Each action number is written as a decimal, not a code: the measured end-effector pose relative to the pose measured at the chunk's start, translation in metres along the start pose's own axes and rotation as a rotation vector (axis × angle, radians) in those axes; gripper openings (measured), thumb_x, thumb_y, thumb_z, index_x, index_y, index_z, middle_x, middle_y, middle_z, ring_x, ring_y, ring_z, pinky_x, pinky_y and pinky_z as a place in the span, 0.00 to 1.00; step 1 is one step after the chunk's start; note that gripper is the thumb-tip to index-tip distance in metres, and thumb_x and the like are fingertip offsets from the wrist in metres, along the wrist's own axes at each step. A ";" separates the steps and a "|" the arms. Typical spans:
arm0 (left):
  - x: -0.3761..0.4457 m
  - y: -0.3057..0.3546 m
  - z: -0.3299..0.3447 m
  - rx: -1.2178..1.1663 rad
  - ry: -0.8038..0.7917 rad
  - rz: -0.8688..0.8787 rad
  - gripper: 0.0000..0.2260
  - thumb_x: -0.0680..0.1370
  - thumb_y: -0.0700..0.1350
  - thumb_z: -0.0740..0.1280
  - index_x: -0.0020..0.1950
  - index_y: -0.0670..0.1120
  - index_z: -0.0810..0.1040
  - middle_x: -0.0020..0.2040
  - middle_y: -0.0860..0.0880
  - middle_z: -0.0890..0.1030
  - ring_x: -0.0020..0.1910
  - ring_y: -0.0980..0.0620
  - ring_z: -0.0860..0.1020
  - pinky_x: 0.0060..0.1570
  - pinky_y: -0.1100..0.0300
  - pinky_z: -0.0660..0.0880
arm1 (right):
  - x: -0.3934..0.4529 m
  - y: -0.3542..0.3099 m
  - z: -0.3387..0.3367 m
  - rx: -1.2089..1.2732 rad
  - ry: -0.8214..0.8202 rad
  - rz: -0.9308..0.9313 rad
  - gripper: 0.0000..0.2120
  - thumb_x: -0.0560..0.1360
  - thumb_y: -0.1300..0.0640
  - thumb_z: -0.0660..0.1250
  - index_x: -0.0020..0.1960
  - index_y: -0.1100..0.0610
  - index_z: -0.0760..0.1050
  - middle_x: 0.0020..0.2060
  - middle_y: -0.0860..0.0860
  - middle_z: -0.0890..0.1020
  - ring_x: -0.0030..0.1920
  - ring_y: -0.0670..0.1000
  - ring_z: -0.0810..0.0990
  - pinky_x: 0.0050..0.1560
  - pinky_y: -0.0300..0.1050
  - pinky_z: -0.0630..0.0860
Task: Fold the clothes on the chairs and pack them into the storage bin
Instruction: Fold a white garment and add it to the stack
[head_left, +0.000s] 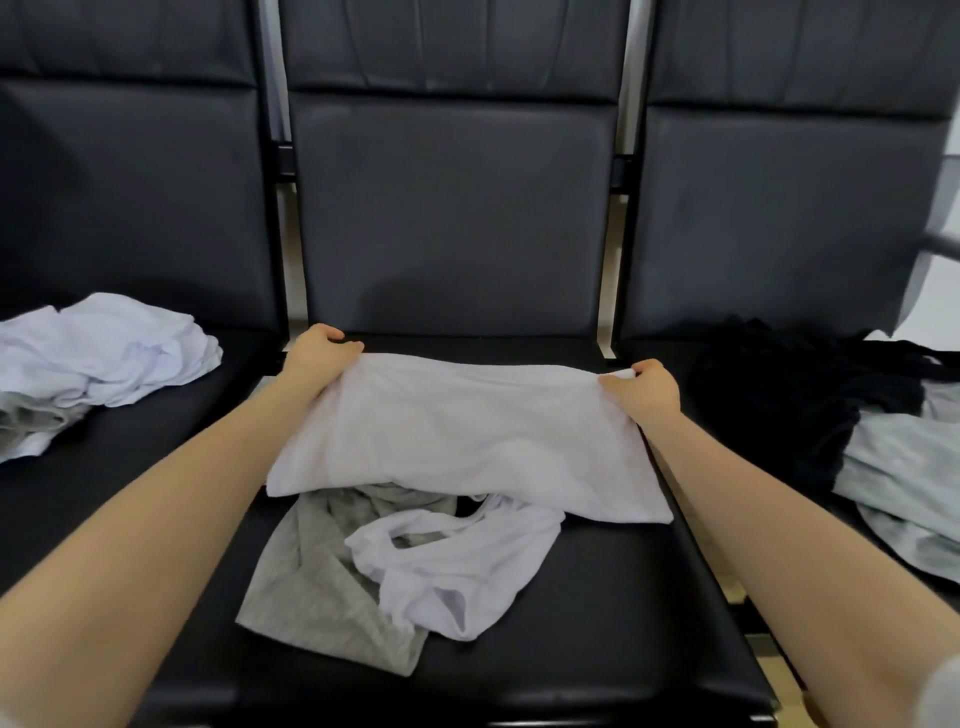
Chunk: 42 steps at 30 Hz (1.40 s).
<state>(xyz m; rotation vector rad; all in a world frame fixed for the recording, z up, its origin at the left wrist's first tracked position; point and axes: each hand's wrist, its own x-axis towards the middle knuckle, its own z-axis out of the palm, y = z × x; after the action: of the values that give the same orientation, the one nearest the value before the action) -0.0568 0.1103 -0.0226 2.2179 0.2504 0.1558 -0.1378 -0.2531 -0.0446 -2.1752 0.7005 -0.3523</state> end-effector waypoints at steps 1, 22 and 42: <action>-0.005 0.006 -0.005 0.036 -0.005 0.012 0.22 0.76 0.51 0.68 0.68 0.44 0.71 0.65 0.45 0.74 0.63 0.44 0.73 0.60 0.53 0.71 | -0.003 -0.005 -0.005 -0.047 -0.040 0.014 0.27 0.74 0.53 0.70 0.68 0.63 0.66 0.61 0.58 0.75 0.60 0.58 0.75 0.54 0.46 0.71; -0.137 -0.018 -0.046 0.408 -0.006 -0.064 0.30 0.73 0.60 0.62 0.67 0.41 0.67 0.63 0.40 0.73 0.61 0.38 0.73 0.59 0.47 0.72 | -0.101 0.003 -0.040 -0.398 -0.357 -0.157 0.27 0.77 0.52 0.64 0.72 0.62 0.64 0.66 0.58 0.73 0.64 0.58 0.72 0.59 0.45 0.69; -0.134 -0.069 -0.067 0.261 -0.061 0.207 0.12 0.80 0.42 0.60 0.62 0.45 0.73 0.60 0.43 0.77 0.56 0.43 0.76 0.57 0.56 0.70 | -0.099 0.016 -0.040 -0.266 -0.115 -0.111 0.12 0.77 0.62 0.59 0.55 0.67 0.75 0.48 0.61 0.78 0.52 0.62 0.77 0.48 0.47 0.70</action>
<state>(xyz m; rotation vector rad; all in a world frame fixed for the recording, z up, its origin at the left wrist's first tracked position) -0.2094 0.1714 -0.0392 2.5023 0.0066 0.1761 -0.2420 -0.2277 -0.0336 -2.4710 0.5911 -0.1967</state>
